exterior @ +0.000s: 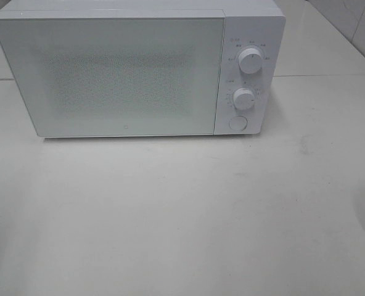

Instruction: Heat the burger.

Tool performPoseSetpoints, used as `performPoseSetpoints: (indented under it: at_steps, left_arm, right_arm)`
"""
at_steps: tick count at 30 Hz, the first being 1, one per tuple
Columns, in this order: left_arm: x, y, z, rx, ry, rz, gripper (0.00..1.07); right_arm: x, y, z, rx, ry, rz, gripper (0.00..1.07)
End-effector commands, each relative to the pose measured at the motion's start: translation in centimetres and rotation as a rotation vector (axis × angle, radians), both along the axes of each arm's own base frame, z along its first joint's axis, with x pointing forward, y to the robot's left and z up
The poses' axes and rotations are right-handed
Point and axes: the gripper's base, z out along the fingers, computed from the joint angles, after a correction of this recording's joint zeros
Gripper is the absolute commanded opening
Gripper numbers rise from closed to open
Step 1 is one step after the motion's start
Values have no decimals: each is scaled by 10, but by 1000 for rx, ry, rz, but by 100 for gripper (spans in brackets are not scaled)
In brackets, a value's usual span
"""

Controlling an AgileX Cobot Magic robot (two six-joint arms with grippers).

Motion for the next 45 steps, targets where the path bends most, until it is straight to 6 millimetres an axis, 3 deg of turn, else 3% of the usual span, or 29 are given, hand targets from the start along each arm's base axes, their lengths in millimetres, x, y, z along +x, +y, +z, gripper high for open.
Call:
performPoseSetpoints:
  at_steps: [1,10,24,45]
  left_arm:
    - [-7,1,5,1,-128,25,103]
    - [-58,5,16,73,-464,42,103]
    - [-97,3,19,77,-717,48,103]
    - [-96,3,19,73,-712,45,103]
  right_arm:
    - [-4,-1,0,-8,-28,-5,76]
    - [-4,-1,0,-8,-28,-5,76]
    - [-4,-1,0,-8,-28,-5,76]
    - [-3,-1,0,-8,-20,-5,76]
